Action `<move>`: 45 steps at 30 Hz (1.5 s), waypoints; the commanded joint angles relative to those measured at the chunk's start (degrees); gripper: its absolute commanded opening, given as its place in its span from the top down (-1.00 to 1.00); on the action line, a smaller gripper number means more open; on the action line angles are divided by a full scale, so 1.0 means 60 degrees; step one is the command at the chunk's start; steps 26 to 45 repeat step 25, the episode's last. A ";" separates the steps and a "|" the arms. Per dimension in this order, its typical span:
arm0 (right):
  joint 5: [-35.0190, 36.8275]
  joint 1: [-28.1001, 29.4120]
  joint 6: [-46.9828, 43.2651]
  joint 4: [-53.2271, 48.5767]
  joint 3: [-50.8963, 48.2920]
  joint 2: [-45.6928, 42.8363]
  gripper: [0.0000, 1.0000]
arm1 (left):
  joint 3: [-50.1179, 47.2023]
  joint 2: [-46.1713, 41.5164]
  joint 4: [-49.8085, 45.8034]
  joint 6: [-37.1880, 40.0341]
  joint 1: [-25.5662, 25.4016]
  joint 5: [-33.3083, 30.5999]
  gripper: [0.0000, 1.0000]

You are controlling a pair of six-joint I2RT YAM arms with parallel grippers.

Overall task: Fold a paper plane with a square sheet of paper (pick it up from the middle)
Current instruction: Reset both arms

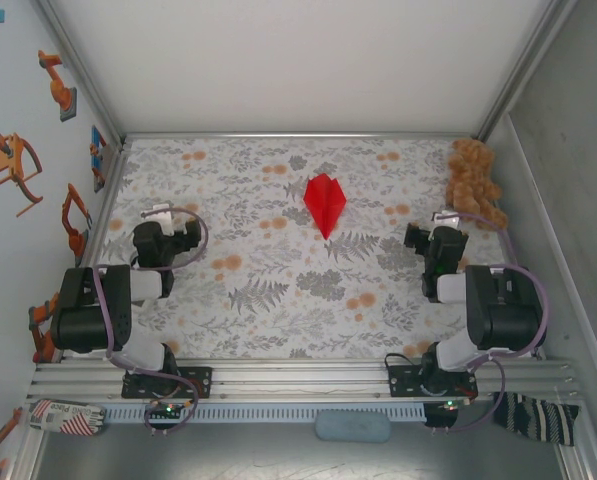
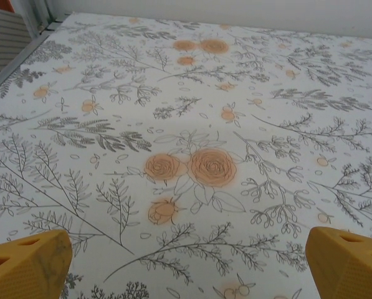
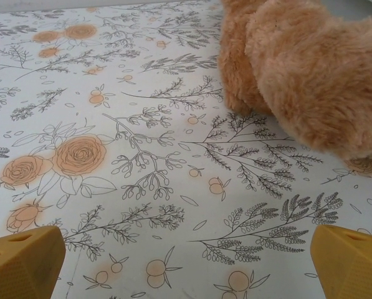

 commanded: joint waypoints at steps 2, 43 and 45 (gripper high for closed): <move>-0.0121 -0.0065 0.0017 0.0428 0.0235 0.0042 -0.99 | 0.0150 0.0027 -0.0245 0.0145 -0.0087 -0.0509 -0.92; -0.0224 -0.0064 -0.0002 0.0436 0.0200 0.0030 -0.99 | 0.0234 0.0062 -0.0375 0.0104 -0.0021 -0.0387 -0.92; -0.0224 -0.0064 -0.0002 0.0436 0.0200 0.0030 -0.99 | 0.0234 0.0062 -0.0375 0.0104 -0.0021 -0.0387 -0.92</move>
